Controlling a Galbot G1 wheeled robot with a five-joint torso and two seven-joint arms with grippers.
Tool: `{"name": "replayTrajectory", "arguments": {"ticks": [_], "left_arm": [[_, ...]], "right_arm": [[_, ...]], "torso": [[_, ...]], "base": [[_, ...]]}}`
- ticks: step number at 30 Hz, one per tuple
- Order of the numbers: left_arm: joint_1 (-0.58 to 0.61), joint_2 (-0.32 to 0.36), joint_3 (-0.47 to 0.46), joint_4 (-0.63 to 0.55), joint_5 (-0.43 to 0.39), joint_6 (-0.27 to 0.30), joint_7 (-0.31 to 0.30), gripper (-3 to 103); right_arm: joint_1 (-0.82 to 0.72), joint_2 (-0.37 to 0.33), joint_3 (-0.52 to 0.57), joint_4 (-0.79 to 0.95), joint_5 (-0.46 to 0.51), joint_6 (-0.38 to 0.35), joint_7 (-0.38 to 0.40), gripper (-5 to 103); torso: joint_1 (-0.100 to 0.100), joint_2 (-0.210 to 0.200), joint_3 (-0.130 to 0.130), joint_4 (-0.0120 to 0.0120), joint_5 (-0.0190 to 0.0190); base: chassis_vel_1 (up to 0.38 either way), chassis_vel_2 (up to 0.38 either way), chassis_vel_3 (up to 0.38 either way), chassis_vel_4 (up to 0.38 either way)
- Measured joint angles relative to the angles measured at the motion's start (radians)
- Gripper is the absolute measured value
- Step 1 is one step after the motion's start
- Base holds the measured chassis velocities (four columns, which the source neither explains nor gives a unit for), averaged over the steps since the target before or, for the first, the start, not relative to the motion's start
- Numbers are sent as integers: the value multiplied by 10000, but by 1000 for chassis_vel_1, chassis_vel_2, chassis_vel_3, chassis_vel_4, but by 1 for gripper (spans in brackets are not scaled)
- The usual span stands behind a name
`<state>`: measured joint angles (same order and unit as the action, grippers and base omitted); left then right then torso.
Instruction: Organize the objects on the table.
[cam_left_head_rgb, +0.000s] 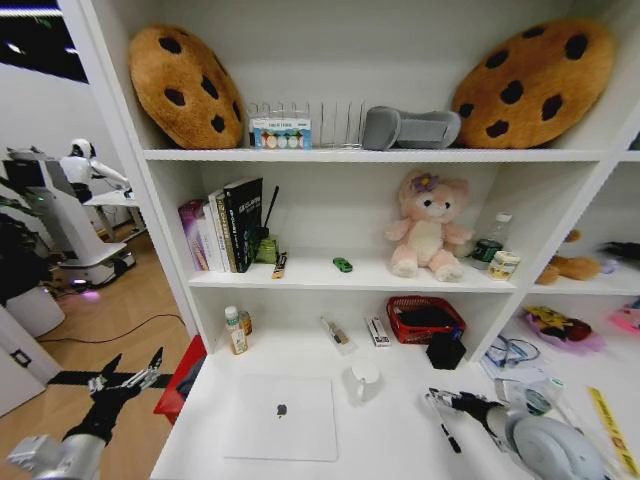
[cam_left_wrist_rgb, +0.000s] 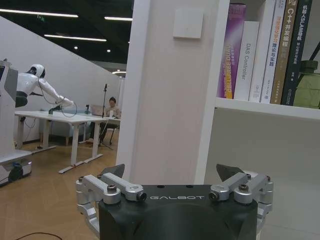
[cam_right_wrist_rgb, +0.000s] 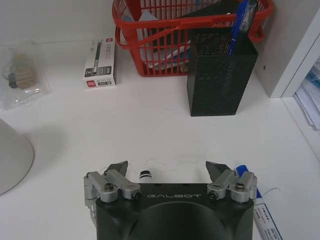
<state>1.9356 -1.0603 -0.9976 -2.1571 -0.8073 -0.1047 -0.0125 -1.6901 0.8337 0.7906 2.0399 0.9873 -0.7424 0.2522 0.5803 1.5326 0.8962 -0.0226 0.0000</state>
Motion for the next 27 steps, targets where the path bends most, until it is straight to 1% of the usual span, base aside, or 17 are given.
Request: {"name": "replayTrajectory", "arguments": {"ticks": [2, 4, 6, 7, 8, 10, 12, 13, 16, 17, 19, 20, 22, 23, 24, 25, 27], "left_arm": [[0, 0, 0, 0, 0, -1, 0, 100], [0, 0, 0, 0, 0, 0, 0, 100], [0, 0, 0, 0, 0, 0, 0, 100], [0, 0, 0, 0, 0, 0, 0, 100], [0, 0, 0, 0, 0, 0, 0, 100], [0, 0, 0, 0, 0, -1, 0, 100], [0, 0, 0, 0, 0, 0, 0, 100], [0, 0, 0, 0, 0, 0, 0, 100], [0, 0, 0, 0, 0, 0, 0, 100], [0, 0, 0, 0, 0, 0, 0, 100], [0, 0, 0, 0, 0, 0, 0, 100], [0, 0, 0, 0, 0, 0, 0, 100], [0, 0, 0, 0, 0, 0, 0, 100], [0, 0, 0, 0, 0, 0, 0, 100], [0, 0, 0, 0, 0, 0, 0, 100], [0, 0, 0, 0, 0, 0, 0, 100], [0, 0, 0, 0, 0, 0, 0, 100]], "right_arm": [[-1, -34, -87, -18, -67, 8, -48, 88], [-13, -108, -262, -45, -224, 22, -106, 84], [-14, -134, -325, -52, -276, 25, -125, 84], [-10, -165, -410, -53, -333, 30, -138, 82], [-7, -185, -464, -54, -374, 33, -143, 77], [-6, -203, -527, -54, -427, 37, -145, 77], [-16, -208, -627, -55, -488, 44, -150, 66], [-16, -208, -627, -55, -488, 44, -150, 66], [-60, -167, -734, -119, -548, 52, -154, 50], [-60, -167, -734, -119, -548, 52, -154, 50], [-60, -126, -821, -174, -609, 69, -157, 39], [-60, -126, -821, -174, -609, 69, -157, 39], [19, -26, -961, -205, -669, 91, -152, 28], [19, -26, -961, -205, -669, 91, -152, 28], [38, 0, -998, -199, -676, 92, -147, 23], [38, 0, -998, -199, -676, 92, -147, 23], [46, 27, -1022, -143, -677, 91, -144, 13]], "torso": [[-1, 0, 0, 0, 0], [-1, 0, 0, -1, 0], [0, 0, 0, -1, 0], [-1, 0, 0, 0, 0], [0, 0, 0, 0, 1], [0, 0, 0, 0, -1], [-1, 0, 0, -1, 0], [-1, 0, 0, -1, 0], [-1, 0, 0, -1, 0], [-1, 0, 0, -1, 0], [-1, 0, -1, -1, -4], [-1, 0, -1, -1, -4], [-1, 1, -2, -1, -6], [-1, 1, -2, -1, -6], [-1, 1, -3, 0, -4], [-1, 1, -3, 0, -4], [-1, 0, -2, 0, 1]], "base": [[0, 0, 0, 0], [0, 0, 0, 0], [0, 0, 0, 0], [0, 0, 0, 0], [0, 0, 0, 0], [0, 0, 0, 0], [0, 0, 0, 0], [0, 0, 0, 0], [0, 0, 0, 0], [0, 0, 0, 0], [0, 0, 0, 0], [0, 0, 0, 0], [0, 0, 0, 0], [0, 0, 0, 0], [0, 0, 0, 0], [0, 0, 0, 0], [0, 0, 0, 0]]}}
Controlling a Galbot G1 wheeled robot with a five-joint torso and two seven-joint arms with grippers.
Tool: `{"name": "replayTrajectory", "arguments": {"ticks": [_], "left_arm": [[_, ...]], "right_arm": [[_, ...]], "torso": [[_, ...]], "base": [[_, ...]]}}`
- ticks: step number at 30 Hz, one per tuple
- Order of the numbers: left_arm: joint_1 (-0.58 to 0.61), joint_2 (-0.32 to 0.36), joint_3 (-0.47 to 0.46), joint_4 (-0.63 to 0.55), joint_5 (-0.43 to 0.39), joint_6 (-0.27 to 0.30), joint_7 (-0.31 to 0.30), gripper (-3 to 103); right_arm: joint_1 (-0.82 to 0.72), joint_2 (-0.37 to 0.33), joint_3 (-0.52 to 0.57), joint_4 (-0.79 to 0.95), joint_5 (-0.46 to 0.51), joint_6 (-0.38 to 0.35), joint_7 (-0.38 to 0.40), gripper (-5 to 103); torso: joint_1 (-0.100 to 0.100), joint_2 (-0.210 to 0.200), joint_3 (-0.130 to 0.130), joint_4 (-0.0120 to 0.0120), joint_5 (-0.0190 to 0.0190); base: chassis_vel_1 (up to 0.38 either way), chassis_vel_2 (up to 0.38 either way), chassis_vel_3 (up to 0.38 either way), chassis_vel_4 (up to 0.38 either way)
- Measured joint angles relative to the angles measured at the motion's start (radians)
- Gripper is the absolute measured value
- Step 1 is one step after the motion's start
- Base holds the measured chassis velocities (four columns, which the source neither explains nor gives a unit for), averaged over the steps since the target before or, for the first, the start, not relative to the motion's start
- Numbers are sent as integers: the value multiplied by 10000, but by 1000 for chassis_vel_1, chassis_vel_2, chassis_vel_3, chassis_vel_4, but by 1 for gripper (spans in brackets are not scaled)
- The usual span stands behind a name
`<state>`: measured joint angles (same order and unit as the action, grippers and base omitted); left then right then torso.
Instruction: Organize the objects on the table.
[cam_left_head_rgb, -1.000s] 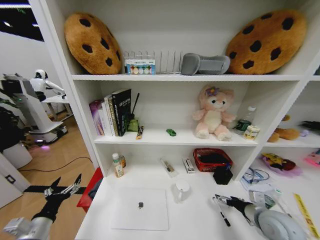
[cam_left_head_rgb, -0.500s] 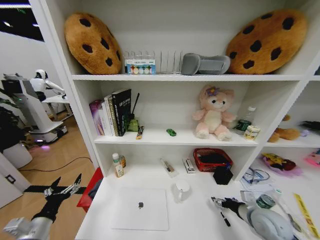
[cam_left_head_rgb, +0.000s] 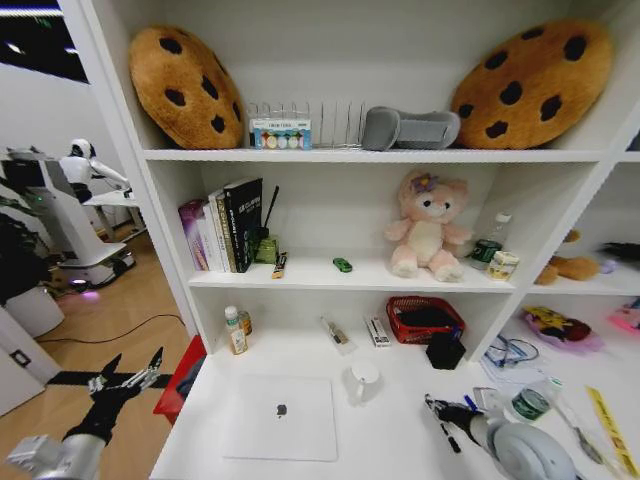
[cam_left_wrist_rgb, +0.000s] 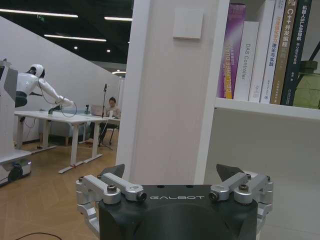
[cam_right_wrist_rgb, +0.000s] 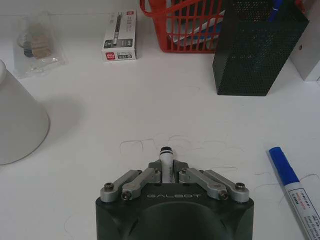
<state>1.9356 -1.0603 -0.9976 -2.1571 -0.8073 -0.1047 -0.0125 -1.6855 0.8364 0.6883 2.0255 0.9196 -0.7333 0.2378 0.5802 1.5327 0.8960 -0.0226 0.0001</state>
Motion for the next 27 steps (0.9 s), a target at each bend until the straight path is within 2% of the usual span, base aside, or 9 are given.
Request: {"name": "replayTrajectory", "arguments": {"ticks": [9, 12, 13, 15, 16, 19, 20, 23, 27], "left_arm": [[0, 0, 0, 0, 0, -1, 0, 100], [0, 0, 0, 0, 0, 0, 0, 100], [0, 0, 0, 0, 0, 0, 0, 100], [0, 0, 0, 0, 0, 0, 0, 100], [0, 0, 0, 0, 0, 0, 0, 100], [0, 0, 0, 0, 0, 0, 0, 100], [0, 0, 0, 0, 0, 0, 0, 100], [0, 0, 0, 0, 0, 0, 0, 100], [0, 0, 0, 1, 0, 0, 0, 100]], "right_arm": [[-40, 78, 283, 102, -240, 99, -83, 10], [39, 308, 452, 97, -1649, 1157, -354, 10], [39, 308, 452, 97, -1649, 1157, -354, 10], [202, 498, 527, 59, -2569, 1938, -407, 10], [202, 498, 527, 59, -2569, 1938, -407, 10], [632, 717, 550, -117, -3648, 3196, -471, 10], [632, 717, 550, -117, -3648, 3196, -471, 10], [1345, 746, 410, -477, -4072, 3917, -477, 10], [1901, 721, 231, -871, -4341, 4278, -461, 10]], "torso": [[0, 0, 2, 0, 1], [0, 0, 2, 0, -1], [0, 0, 2, 0, -1], [0, 0, 2, -1, 0], [0, 0, 2, -1, 0], [0, 0, 1, -1, 1], [0, 0, 1, -1, 1], [0, 0, 1, 0, -2], [0, -1, 2, 1, 1]], "base": [[0, 0, 0, 0], [0, 0, 0, 0], [0, 0, 0, 0], [0, 0, 0, 0], [0, 0, 0, 0], [0, 0, 0, 0], [0, 0, 0, 0], [0, 0, 0, 0], [0, 0, 0, 0]]}}
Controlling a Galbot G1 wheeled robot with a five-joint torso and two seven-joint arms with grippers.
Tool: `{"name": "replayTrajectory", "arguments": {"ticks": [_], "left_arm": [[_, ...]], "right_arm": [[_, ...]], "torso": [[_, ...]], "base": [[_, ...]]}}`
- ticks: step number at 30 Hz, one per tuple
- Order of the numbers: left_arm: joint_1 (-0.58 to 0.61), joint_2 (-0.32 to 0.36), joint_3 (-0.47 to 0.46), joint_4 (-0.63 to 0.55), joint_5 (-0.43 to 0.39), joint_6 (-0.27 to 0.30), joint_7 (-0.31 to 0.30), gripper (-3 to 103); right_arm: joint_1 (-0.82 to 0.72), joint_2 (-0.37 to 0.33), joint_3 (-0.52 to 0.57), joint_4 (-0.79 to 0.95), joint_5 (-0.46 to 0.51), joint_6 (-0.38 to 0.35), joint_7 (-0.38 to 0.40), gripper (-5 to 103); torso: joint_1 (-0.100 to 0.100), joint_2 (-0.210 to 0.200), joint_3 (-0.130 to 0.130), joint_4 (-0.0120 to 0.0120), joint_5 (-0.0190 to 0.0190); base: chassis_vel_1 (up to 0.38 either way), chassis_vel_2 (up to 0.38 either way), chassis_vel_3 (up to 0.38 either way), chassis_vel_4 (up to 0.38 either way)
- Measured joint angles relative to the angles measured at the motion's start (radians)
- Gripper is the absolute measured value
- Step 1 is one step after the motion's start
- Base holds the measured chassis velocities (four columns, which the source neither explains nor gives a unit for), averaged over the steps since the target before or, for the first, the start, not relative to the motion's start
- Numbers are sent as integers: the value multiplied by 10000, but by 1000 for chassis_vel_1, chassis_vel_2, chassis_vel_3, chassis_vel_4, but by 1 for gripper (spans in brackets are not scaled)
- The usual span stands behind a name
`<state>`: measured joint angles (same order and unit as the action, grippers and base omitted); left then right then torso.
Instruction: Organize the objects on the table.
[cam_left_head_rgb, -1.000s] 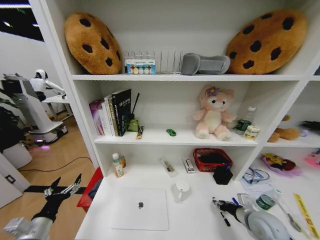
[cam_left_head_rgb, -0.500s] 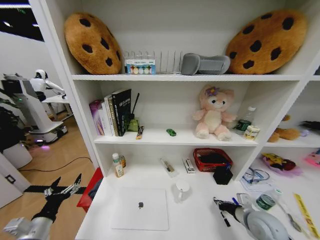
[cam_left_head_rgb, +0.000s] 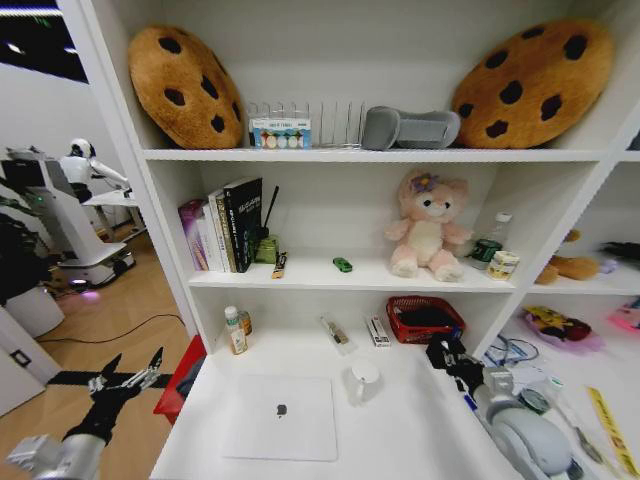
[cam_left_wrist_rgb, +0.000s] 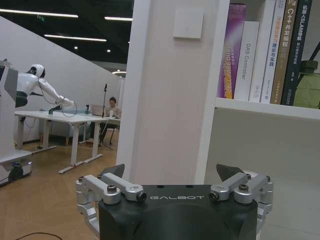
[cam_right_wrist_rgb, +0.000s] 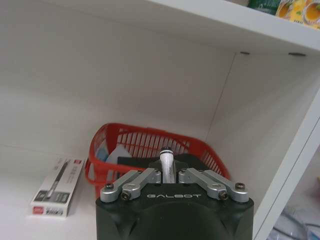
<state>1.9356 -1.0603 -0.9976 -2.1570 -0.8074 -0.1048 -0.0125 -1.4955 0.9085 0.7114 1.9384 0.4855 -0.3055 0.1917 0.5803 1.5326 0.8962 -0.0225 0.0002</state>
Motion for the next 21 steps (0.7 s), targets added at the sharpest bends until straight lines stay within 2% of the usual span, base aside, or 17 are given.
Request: {"name": "replayTrajectory", "arguments": {"ticks": [5, 15, 21], "left_arm": [[0, 0, 0, -1, 1, 0, 0, 100], [0, 0, 0, -1, 1, 0, 0, 100], [0, 0, 0, 0, 1, 0, 0, 100]], "right_arm": [[962, -136, -313, -825, -59, 379, 16, 10], [2738, -321, -1256, -1942, 510, 338, 91, 10], [3616, -310, -1681, -2617, 538, 336, 121, 10]], "torso": [[0, 0, 0, -2, -1], [0, 0, 0, -1, -1], [0, 0, 0, 0, -1]], "base": [[0, 0, 0, 0], [0, 0, 0, 0], [0, 0, 0, 0]]}}
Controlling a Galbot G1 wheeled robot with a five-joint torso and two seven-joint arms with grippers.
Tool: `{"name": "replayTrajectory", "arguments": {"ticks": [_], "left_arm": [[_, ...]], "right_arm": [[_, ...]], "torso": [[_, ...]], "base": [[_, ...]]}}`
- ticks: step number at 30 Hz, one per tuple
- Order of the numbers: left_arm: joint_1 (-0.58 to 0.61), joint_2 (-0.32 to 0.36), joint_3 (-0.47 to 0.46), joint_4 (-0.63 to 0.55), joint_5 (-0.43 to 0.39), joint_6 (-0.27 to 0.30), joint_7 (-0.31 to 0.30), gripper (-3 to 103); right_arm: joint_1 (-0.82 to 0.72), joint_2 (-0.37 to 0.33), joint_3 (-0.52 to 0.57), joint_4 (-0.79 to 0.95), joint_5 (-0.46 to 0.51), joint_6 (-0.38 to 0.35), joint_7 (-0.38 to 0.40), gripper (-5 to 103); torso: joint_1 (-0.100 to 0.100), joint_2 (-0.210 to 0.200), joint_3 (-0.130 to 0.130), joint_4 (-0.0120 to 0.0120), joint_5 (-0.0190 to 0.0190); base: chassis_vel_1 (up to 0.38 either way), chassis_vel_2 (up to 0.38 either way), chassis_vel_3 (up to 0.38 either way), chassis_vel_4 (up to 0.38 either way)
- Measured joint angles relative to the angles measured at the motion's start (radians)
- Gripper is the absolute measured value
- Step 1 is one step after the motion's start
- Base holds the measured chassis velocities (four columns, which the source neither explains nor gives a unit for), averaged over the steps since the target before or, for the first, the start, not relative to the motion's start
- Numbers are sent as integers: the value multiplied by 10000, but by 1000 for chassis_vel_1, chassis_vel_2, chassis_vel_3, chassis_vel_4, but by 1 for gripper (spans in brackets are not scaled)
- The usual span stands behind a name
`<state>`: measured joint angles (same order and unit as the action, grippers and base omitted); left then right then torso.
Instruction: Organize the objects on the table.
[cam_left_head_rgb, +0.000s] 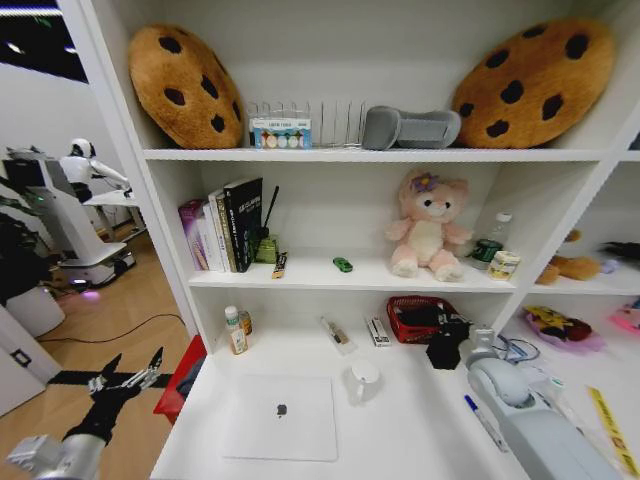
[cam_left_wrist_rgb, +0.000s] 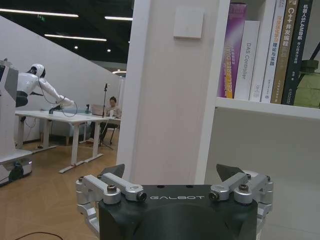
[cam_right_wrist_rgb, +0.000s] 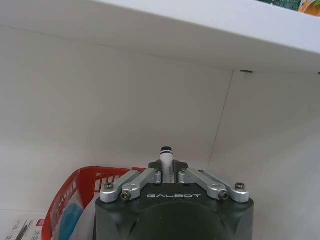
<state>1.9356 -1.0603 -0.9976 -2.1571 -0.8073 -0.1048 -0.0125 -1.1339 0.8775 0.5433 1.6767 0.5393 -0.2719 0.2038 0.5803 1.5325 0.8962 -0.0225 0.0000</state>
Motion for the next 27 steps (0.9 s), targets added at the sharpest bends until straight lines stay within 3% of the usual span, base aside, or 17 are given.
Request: {"name": "replayTrajectory", "arguments": {"ticks": [19, 22, 25, 27], "left_arm": [[0, 0, 0, 0, 0, 0, 0, 100], [0, 0, 0, 0, 0, 0, 0, 100], [0, 0, 0, 0, 0, 0, 0, 100], [0, 0, 0, 0, 0, 0, 0, 100]], "right_arm": [[302, 89, -345, -563, -276, 347, -86, 8], [-215, 155, -234, -243, -357, 389, -120, 22], [-337, 166, -186, -219, -372, 406, -122, 28], [-542, 178, -75, -170, -390, 430, -126, 38]], "torso": [[0, 0, -1, 0, -2], [-1, 2, -1, -1, -1], [-1, 3, -1, -1, -2], [-1, 3, -1, -2, 1]], "base": [[0, 0, 0, 0], [0, 0, 0, 0], [0, 0, 0, 0], [0, 0, 0, 0]]}}
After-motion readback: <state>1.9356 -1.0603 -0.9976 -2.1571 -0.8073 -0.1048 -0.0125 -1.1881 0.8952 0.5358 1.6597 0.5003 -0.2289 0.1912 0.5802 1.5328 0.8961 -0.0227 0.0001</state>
